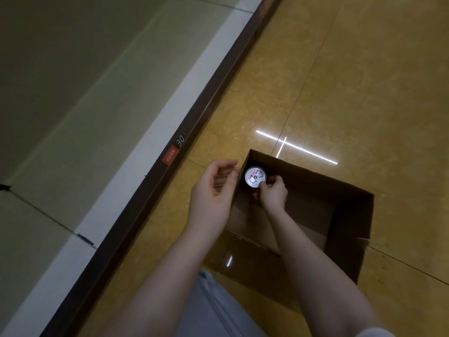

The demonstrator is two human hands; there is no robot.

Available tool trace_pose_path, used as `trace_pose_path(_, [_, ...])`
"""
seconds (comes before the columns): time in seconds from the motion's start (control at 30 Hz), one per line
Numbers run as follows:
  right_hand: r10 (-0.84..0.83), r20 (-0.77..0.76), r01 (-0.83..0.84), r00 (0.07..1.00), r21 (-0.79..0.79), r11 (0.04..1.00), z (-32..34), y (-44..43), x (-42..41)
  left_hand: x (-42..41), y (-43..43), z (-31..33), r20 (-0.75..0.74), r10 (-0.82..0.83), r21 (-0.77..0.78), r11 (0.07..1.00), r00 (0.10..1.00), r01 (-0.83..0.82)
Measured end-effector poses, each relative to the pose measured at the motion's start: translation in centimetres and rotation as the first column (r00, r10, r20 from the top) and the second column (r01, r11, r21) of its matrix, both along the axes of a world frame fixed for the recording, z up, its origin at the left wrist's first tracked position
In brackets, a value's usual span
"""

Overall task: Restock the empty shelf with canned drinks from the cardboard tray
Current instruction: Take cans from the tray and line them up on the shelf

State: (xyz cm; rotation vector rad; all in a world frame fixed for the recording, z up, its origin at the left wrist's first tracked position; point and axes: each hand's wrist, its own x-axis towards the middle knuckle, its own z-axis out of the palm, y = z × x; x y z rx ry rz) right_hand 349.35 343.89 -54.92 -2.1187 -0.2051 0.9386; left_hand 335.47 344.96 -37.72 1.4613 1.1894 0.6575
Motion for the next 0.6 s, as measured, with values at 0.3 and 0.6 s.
trace_pose_path(0.3, [0.031, 0.108, -0.032, 0.994, 0.006, 0.999, 1.3, -2.5, -0.3, 0.3, -0.7, -0.6, -0.015, -0.053, -0.024, 0.998, 0.998, 0.053])
trace_pose_path(0.6, [0.129, 0.204, -0.155, 0.971, 0.117, 0.981, 11.1, -5.4, 0.0, 1.1, -1.0, 0.9, -0.11, -0.11, -0.017, 0.994, 0.988, 0.109])
